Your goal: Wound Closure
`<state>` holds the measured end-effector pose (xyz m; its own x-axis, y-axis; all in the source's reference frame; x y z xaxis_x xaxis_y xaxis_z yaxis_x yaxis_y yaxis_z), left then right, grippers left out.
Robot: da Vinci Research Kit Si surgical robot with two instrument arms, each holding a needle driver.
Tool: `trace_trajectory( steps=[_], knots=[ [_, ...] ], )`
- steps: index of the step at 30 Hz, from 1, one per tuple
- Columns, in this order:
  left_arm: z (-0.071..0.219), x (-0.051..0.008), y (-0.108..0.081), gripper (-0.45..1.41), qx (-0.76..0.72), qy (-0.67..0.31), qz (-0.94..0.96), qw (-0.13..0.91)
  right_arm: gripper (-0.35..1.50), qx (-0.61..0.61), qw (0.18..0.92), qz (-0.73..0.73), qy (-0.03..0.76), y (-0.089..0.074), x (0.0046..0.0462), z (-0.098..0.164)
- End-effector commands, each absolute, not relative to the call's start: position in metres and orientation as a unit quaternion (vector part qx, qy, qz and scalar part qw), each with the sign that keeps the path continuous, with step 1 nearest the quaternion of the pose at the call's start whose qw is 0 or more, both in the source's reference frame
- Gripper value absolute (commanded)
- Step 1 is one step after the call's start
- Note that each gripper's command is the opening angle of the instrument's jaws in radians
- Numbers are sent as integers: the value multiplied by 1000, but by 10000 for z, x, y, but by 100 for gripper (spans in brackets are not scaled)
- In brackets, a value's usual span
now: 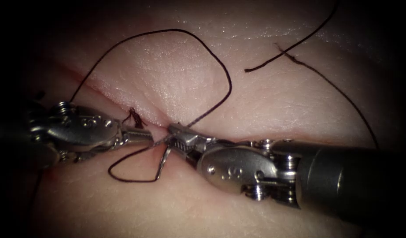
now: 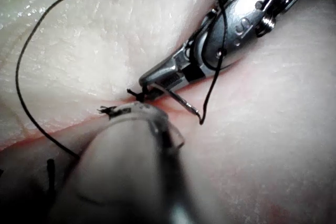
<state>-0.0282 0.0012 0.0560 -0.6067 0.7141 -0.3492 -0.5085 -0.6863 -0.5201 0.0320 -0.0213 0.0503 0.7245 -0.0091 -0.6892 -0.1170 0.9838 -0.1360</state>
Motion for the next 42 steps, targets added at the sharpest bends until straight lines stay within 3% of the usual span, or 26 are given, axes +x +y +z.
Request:
trace_trajectory(
  steps=[1,20,36,37,38,41,42],
  knots=[
    [565,-287,10,-30,-274,-189,876,349,-35,-86,924,41,369,-209,322,510],
    [561,-297,13,-30,-272,-189,875,354,-35,-102,894,145,411,-152,333,468],
    [571,-301,17,-30,-272,-185,875,355,-35,-134,881,125,436,-131,352,463],
    [571,-301,17,-30,-272,-185,875,355,0,-141,878,129,439,-130,352,463],
    [571,-301,17,-30,-272,-184,875,355,54,-155,873,145,438,-128,352,464],
    [571,-300,16,-30,-272,-184,875,355,94,-173,864,180,436,-126,354,465],
    [571,-300,16,-30,-272,-184,875,355,99,-176,863,186,436,-126,354,465]
  ],
)
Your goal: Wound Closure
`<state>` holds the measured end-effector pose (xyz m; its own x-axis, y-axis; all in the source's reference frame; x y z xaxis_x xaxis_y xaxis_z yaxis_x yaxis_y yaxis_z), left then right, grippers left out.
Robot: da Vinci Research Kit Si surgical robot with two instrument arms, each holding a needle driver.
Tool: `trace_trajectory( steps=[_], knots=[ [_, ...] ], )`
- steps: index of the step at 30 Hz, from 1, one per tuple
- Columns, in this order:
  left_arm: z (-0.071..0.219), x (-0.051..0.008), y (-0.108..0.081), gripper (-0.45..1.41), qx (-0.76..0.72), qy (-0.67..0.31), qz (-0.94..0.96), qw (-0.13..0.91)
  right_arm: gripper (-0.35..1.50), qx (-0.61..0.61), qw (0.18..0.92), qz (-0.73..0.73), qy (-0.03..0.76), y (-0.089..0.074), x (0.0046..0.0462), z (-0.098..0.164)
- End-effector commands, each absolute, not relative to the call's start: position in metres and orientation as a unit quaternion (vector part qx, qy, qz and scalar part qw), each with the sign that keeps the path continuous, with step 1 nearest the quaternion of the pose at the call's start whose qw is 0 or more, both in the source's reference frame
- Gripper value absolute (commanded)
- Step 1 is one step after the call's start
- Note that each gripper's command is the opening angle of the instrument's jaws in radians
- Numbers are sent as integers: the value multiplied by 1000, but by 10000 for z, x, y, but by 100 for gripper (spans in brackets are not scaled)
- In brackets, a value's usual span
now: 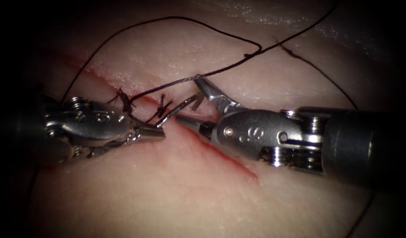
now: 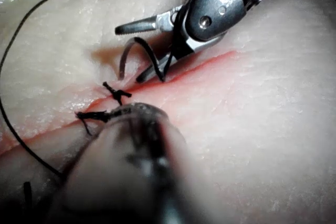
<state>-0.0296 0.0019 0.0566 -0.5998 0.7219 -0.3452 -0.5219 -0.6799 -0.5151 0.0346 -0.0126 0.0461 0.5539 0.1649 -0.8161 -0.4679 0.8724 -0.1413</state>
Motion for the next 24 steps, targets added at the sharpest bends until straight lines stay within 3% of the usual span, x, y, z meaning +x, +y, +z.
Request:
trace_trajectory(
  steps=[1,7,13,24],
  knots=[
    [571,-300,16,-30,-272,-184,875,355,101,-181,860,191,437,-127,355,465],
    [571,-300,16,-30,-272,-185,875,355,104,-214,848,215,435,-135,361,459],
    [570,-298,16,-30,-272,-185,875,354,76,-248,851,156,436,-138,368,444],
    [570,-298,15,-30,-272,-185,875,354,61,-287,866,-2,409,-123,358,451]
  ],
)
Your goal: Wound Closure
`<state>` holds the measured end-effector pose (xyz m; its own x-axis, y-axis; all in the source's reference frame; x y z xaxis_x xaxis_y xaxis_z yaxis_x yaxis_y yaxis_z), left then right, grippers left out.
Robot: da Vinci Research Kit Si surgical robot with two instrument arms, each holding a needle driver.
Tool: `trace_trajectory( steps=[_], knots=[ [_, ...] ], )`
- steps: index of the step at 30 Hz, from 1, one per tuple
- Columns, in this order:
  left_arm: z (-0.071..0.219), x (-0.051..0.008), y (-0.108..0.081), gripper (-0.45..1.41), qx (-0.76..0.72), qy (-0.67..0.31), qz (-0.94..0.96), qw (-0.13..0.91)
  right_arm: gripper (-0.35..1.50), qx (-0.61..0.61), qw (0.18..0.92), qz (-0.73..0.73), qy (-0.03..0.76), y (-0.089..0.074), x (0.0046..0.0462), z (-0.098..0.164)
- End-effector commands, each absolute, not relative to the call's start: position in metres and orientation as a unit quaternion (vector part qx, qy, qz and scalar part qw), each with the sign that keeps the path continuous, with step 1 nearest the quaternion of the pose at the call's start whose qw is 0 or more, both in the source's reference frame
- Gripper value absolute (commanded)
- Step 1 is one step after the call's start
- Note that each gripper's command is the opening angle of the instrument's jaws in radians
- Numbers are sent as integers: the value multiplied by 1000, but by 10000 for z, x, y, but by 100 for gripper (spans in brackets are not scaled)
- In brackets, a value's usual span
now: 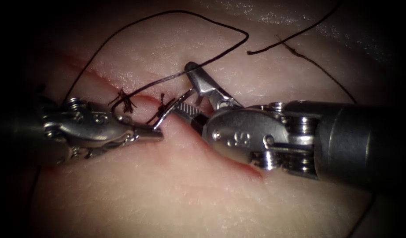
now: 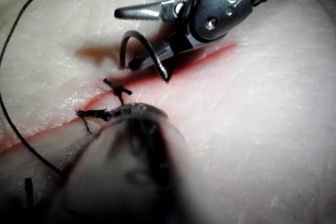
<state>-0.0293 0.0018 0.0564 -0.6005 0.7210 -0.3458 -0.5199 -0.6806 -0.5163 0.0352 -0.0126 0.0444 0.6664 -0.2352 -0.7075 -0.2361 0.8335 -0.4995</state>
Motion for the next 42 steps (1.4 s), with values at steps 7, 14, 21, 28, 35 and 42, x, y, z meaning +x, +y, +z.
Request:
trace_trajectory(
  steps=[7,14,21,28,35,42],
  knots=[
    [569,-299,15,-30,-272,-185,875,355,9,-271,859,-32,434,-119,353,461],
    [569,-299,15,-30,-272,-185,875,355,-35,-269,855,-36,441,-117,354,457],
    [569,-299,14,-30,-272,-185,875,355,36,-276,857,-30,433,-112,353,455],
    [569,-299,14,-30,-272,-185,875,355,88,-277,859,-4,431,-106,350,455],
    [569,-299,14,-30,-272,-185,875,355,95,-277,846,-2,456,-102,351,440],
    [569,-299,14,-30,-272,-185,875,355,91,-273,831,-13,484,-104,364,423]
  ],
)
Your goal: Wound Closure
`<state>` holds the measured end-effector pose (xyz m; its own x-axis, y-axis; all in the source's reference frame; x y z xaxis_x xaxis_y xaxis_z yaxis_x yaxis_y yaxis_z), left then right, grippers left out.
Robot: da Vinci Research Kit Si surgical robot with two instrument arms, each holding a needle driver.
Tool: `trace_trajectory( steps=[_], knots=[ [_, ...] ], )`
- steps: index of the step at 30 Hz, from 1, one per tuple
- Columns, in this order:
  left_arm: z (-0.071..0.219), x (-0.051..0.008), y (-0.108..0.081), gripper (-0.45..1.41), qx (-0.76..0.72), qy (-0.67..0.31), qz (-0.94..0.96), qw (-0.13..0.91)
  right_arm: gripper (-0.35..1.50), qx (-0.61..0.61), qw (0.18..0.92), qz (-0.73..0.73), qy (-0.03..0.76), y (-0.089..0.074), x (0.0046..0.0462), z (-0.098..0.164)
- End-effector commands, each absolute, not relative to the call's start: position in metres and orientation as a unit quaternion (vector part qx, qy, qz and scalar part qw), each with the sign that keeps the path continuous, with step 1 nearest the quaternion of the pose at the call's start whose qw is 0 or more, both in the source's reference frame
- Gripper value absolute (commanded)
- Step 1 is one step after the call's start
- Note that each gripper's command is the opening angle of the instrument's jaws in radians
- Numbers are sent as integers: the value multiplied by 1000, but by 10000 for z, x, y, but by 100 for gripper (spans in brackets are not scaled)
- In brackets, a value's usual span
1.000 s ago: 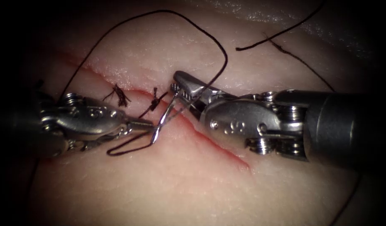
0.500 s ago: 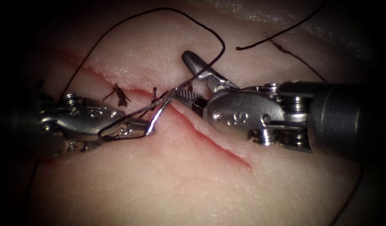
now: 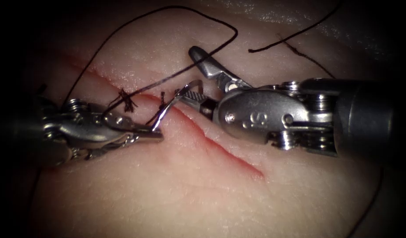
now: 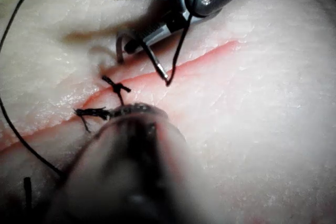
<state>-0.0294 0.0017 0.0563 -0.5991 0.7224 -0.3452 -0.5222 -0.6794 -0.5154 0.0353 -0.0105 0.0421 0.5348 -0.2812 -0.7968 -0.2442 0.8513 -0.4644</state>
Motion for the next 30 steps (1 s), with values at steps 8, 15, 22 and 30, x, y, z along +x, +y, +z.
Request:
trace_trajectory(
  steps=[8,15,22,30],
  knots=[
    [569,-299,13,-30,-272,-183,875,356,74,-268,833,-32,483,-109,367,432],
    [568,-299,13,-30,-272,-183,875,356,71,-271,837,-29,475,-105,361,436],
    [567,-300,13,-30,-272,-183,875,357,-35,-262,840,-42,474,-110,360,434],
    [565,-302,16,-33,-271,-185,874,358,-35,-248,850,-64,461,-113,359,451]
  ],
)
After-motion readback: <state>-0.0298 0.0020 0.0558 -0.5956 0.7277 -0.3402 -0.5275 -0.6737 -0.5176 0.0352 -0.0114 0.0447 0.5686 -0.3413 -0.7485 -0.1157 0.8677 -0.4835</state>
